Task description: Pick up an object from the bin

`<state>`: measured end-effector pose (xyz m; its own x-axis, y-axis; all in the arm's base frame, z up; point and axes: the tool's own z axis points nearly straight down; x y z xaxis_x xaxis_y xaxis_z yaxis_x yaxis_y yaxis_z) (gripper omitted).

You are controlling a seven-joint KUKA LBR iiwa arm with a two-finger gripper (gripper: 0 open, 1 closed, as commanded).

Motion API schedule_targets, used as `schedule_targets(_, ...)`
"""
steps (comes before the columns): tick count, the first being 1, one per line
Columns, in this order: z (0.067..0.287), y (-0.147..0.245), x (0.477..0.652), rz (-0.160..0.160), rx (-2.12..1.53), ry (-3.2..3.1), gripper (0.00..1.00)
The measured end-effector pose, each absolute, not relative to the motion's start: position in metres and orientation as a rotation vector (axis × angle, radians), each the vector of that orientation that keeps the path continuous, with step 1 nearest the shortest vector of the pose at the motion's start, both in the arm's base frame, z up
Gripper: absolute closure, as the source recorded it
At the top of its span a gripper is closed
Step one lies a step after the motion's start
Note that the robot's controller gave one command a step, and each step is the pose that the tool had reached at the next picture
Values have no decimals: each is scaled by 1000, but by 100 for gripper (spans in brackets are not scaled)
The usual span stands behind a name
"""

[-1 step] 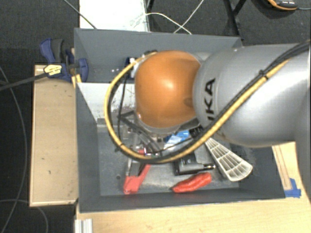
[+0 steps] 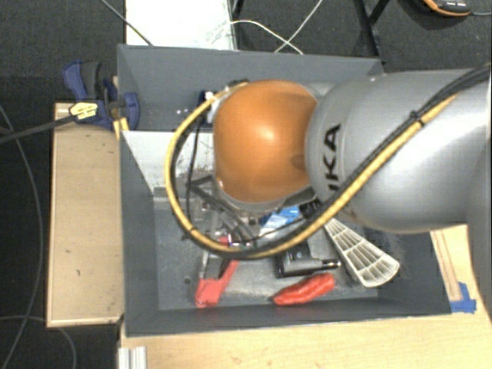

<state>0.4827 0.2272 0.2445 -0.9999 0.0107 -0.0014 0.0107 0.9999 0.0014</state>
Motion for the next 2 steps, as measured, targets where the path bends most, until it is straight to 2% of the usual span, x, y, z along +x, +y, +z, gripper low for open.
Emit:
schedule_targets(1, 256, 215, 498, 6, 62, 3134, 0)
schedule_targets(2, 225, 198, 492, 4, -49, 3138, 0)
